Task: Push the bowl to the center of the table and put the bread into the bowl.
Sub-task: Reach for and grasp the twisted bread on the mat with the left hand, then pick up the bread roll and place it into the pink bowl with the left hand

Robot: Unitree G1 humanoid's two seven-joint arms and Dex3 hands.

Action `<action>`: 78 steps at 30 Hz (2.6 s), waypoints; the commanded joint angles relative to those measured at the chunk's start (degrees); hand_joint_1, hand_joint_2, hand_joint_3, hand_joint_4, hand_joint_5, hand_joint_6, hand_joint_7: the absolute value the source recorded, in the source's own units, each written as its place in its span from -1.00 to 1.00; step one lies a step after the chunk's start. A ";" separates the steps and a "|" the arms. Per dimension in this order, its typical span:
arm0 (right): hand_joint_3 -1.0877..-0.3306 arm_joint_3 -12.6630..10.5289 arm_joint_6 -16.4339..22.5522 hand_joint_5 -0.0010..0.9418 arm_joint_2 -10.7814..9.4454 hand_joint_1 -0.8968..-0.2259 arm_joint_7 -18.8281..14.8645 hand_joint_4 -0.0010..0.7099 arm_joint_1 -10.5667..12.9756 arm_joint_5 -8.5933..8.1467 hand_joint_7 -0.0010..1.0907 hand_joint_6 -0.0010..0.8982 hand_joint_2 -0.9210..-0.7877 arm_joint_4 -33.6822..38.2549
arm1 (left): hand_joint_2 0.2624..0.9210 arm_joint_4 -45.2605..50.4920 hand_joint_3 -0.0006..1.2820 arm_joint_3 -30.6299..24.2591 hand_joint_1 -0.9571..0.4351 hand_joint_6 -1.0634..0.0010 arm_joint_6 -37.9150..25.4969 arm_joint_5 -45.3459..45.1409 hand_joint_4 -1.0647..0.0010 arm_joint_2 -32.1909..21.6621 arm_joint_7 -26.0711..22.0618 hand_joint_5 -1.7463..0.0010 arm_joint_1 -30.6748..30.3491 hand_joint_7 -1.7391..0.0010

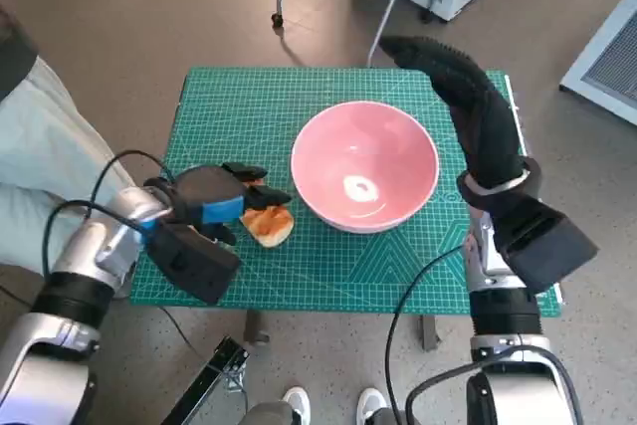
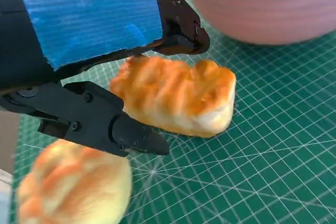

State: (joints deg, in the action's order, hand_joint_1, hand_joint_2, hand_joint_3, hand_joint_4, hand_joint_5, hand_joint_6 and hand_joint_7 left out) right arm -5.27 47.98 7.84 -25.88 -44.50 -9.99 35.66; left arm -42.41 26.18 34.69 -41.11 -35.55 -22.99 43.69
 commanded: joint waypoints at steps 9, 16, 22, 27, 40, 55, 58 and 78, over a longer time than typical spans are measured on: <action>-0.36 0.28 -2.04 -0.99 -0.03 -0.26 -0.10 -0.26 2.41 -0.99 0.39 -1.00 -1.00 -1.30 | 0.98 -10.68 -0.92 6.10 0.28 -0.17 -1.06 -5.83 -0.03 5.95 8.86 0.91 4.93 0.72; -0.36 0.24 -3.37 -0.99 0.28 -0.28 -0.07 -0.27 3.25 -1.56 0.38 -1.00 -1.00 -2.90 | 1.00 -14.64 -0.69 7.87 0.19 -0.05 0.58 -6.39 -0.05 6.09 11.28 0.22 7.22 -0.39; -0.35 0.09 -3.87 -0.99 0.40 -0.30 0.03 -0.27 3.93 -1.62 0.38 -1.00 -1.00 -3.60 | 1.00 -16.59 -0.72 6.71 0.36 -0.10 0.73 -4.03 0.06 5.40 10.00 -0.38 8.36 -0.49; -0.34 0.19 -4.14 -0.99 0.33 -0.31 0.18 -0.26 4.51 -1.45 0.38 -1.00 -1.00 -4.29 | 1.00 -17.29 -0.75 4.03 0.37 -0.09 0.67 0.02 0.00 4.05 7.21 -0.44 8.97 -0.47; -0.34 0.02 -4.74 -0.99 0.23 -0.32 0.15 -0.26 4.58 -1.68 0.38 -1.00 -1.00 -4.20 | 1.00 -12.29 -0.78 -4.91 0.38 -0.11 -4.23 9.14 -0.06 -2.32 -2.05 -0.45 12.37 -0.42; -0.34 -0.26 -5.26 -0.99 0.42 -0.31 -0.56 -0.26 4.00 -2.58 0.38 -1.00 -1.00 -3.74 | 1.00 5.83 -0.83 -14.63 0.38 -0.16 -9.24 17.37 -0.13 -1.56 -0.66 -0.39 14.13 -0.40; -0.33 -0.34 -5.23 -0.99 0.41 -0.31 -0.70 -0.26 3.66 -2.74 0.38 -1.00 -1.00 -3.24 | 1.00 9.36 -0.83 -14.55 0.38 -0.17 -10.55 18.27 -0.13 1.28 -0.40 -0.38 14.77 -0.41; -0.29 -0.22 -4.96 -0.99 0.29 -0.34 -1.17 -0.25 3.67 -4.04 0.38 -1.00 -1.00 -3.59 | 1.00 -3.30 -0.81 -4.78 0.37 -0.21 -6.03 13.45 -0.03 15.99 -0.14 -0.49 22.18 -0.35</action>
State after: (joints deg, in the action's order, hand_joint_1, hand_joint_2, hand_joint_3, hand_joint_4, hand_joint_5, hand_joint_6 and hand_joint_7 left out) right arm -5.53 43.65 8.08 -26.32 -41.62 -13.51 31.76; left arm -43.43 19.81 28.02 -25.77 -20.48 -24.11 64.38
